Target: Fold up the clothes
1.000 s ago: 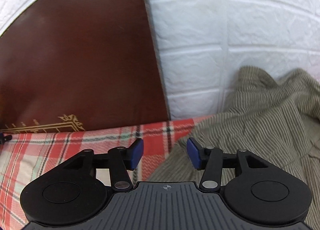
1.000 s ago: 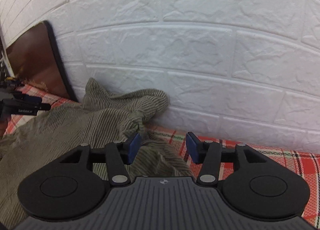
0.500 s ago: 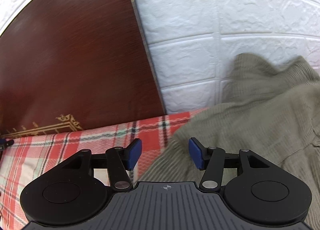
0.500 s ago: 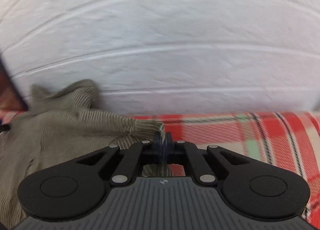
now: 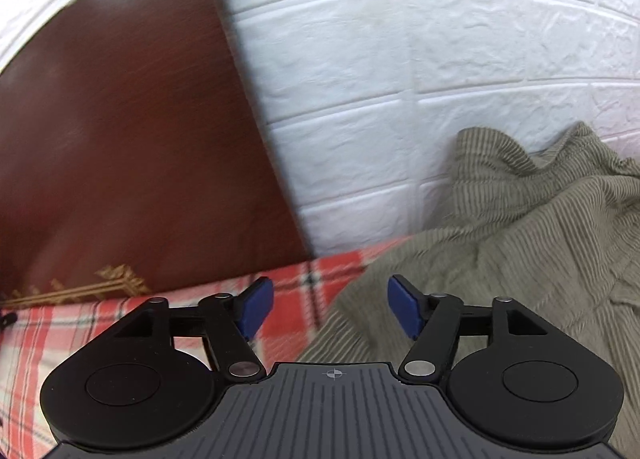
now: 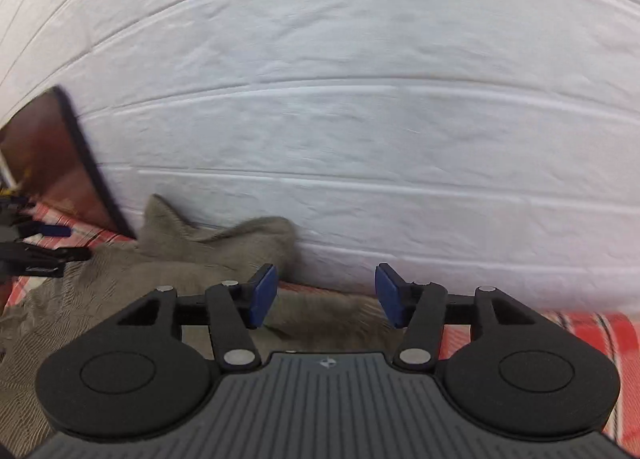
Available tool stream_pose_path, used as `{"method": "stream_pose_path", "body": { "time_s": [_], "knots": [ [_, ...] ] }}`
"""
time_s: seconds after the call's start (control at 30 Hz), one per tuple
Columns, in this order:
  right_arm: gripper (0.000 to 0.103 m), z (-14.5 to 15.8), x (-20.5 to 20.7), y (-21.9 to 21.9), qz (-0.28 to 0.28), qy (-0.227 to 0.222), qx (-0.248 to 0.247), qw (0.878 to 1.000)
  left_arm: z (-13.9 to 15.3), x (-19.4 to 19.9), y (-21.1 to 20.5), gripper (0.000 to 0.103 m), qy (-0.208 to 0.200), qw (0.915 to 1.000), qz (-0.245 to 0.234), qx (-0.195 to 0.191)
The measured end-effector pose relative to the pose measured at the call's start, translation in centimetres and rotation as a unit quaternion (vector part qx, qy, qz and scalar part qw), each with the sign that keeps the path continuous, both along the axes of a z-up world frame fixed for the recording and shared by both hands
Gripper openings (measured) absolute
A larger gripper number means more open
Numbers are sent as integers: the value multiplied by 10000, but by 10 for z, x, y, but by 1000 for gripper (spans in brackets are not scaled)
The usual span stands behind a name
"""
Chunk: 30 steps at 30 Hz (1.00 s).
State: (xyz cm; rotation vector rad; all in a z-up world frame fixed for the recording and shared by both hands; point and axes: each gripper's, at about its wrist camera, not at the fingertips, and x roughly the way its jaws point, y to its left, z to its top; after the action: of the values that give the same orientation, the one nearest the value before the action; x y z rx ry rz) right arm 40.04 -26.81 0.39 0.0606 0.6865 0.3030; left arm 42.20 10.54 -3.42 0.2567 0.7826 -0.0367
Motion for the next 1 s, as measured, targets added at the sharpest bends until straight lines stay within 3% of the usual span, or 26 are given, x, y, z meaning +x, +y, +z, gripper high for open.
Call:
{"method": "stream_pose_path", "body": {
  "time_s": [0.1,0.33,0.37,0.4,0.43,0.47,0.5,0.53,0.57,0.67,0.73,0.87,1.0],
  "knots": [
    [59,-8,26,25,193,235,125,9995,-10,16,-12,77,163,9998,-108,17],
    [57,-46,77,56,-95,860,295,9958,-25,32,-26,80,253,9993,-199,179],
    [52,-51,81,57,-90,941,351,9949,-26,34,-26,81,258,9993,-190,187],
    [26,-55,84,57,-83,1021,407,9939,-27,35,-26,80,279,9993,-180,189],
    [15,-56,84,59,71,1041,438,9936,-27,36,-25,77,337,9991,-210,116],
    [15,-52,77,63,178,754,307,9965,-27,36,-24,58,396,9989,-240,42],
    [13,-47,70,67,287,462,175,9984,-25,35,-23,28,457,9983,-339,-133],
    [13,-39,56,71,464,-64,-11,9989,-24,33,-23,17,515,9975,-411,-258],
    [13,-31,42,74,639,-589,-197,9960,-23,31,-25,12,481,9979,-395,-180],
    [12,-9,3,87,1068,-2060,-832,9691,-21,23,-36,7,222,9984,-499,171],
    [12,-4,-14,100,1225,-2847,-1537,9382,-15,24,-39,2,5,9993,-333,173],
    [12,-14,-11,114,1252,-3191,-2318,9104,-8,37,-42,0,-260,9991,220,271],
    [14,-33,0,109,1248,-2809,-2584,9158,-21,52,-39,0,-205,9963,638,538]
  ]
}}
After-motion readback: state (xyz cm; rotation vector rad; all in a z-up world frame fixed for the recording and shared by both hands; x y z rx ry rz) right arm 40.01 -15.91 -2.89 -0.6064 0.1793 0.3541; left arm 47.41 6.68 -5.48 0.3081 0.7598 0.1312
